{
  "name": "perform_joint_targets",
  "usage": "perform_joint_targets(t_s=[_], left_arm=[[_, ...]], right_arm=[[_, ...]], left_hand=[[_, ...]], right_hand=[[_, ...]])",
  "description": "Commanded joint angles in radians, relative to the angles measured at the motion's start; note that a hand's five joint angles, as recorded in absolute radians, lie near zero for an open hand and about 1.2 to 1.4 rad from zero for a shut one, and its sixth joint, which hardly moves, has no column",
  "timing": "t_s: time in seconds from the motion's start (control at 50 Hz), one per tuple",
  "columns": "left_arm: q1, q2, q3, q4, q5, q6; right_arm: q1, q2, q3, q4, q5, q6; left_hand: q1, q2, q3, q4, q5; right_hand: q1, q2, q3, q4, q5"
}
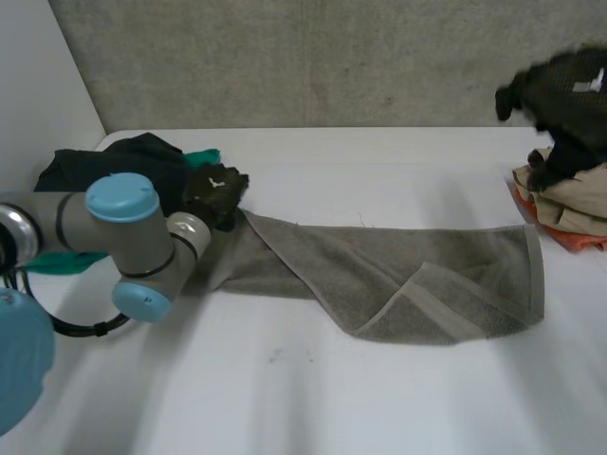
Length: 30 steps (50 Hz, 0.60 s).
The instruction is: Fold the laundry.
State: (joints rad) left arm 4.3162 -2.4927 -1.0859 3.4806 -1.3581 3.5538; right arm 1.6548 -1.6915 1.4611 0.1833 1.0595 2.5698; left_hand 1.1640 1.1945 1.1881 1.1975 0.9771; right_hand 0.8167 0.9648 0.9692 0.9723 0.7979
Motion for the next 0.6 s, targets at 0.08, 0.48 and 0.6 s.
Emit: perform_joint_targets(t_s=[0.08, 0.48, 0.6], left_arm=[[0.022, 0.133, -0.172, 0.069, -0.096, 0.0], [0.017, 0.239, -0.287, 0.066, -0.107, -0.007], [0.022, 0.288, -0.342, 0.068, -0.102, -0.007]], right_arm=[[0.011, 0.197, 0.139, 0.1, 0.051, -0.014], [0.302, 0.492, 0.262, -0.156, 0.181, -0.095], [0.332, 0.575, 0.223, -0.197, 0.211, -0.194]], left_hand=[[0.232, 0.202, 0.208, 0.199, 0.245], [-0.416, -0.447, -0.44, -0.45, -0.404], [-0.454, -0.485, -0.478, -0.488, -0.442]], right_hand=[[-0.324, -0.472, -0.476, -0.479, -0.479], [-0.286, -0.434, -0.438, -0.441, -0.441], [-0.233, -0.381, -0.385, -0.388, -0.388]])
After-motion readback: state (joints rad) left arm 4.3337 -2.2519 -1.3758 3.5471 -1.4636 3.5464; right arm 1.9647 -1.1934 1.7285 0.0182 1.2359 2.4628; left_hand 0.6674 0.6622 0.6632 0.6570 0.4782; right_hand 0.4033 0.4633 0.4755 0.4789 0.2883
